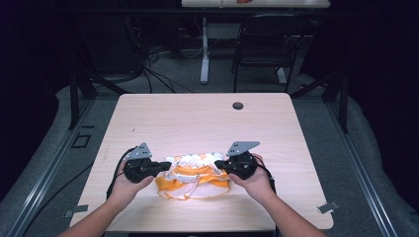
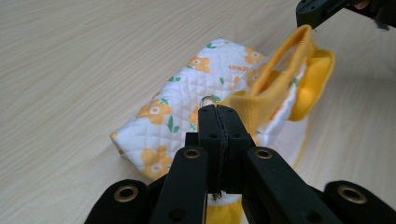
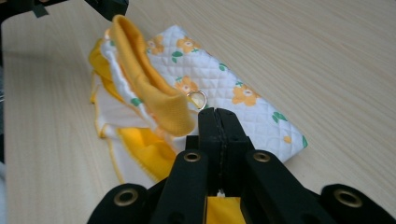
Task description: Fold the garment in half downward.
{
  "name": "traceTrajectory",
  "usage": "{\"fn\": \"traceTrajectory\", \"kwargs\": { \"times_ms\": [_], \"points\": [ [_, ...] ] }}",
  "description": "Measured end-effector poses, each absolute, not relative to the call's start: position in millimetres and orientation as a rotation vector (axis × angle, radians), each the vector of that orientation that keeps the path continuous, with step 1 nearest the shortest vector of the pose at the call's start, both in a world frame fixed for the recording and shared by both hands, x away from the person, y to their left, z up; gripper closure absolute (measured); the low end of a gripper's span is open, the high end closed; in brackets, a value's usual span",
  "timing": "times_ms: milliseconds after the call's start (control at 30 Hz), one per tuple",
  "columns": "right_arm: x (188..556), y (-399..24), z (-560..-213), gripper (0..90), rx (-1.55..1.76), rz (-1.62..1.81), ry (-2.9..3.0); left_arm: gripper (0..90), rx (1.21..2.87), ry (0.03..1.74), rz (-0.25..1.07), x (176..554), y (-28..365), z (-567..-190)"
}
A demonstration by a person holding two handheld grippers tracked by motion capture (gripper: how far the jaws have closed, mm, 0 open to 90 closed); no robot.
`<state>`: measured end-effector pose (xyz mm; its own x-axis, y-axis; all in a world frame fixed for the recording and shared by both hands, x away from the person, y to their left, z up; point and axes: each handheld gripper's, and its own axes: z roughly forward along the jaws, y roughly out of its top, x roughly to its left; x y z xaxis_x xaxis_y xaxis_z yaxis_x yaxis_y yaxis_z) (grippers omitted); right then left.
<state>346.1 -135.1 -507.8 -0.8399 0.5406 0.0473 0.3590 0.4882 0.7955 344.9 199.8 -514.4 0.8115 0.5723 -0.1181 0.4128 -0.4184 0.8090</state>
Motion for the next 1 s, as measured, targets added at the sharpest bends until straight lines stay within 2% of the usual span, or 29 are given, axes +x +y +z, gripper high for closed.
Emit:
{"fn": "traceTrajectory", "kwargs": {
  "times_ms": [233, 533, 800, 1000],
  "points": [
    [358, -125, -518, 90.0, 0.786, 1.255, 2.566, 89.9, 2.082, 0.734, 0.179, 349, 193, -524],
    [339, -121, -523, 90.0, 0.705, 1.268, 2.640, 89.9, 2.119, 0.710, 0.147, 333, 193, -537],
    [323, -122, -543, 89.9, 0.682, 1.228, 2.714, 89.7, 2.154, 0.709, 0.108, 321, 195, -553],
    [318, -123, -556, 89.9, 0.716, 1.242, 2.739, 88.9, 2.188, 0.723, 0.128, 320, 197, -563]
  ]
}}
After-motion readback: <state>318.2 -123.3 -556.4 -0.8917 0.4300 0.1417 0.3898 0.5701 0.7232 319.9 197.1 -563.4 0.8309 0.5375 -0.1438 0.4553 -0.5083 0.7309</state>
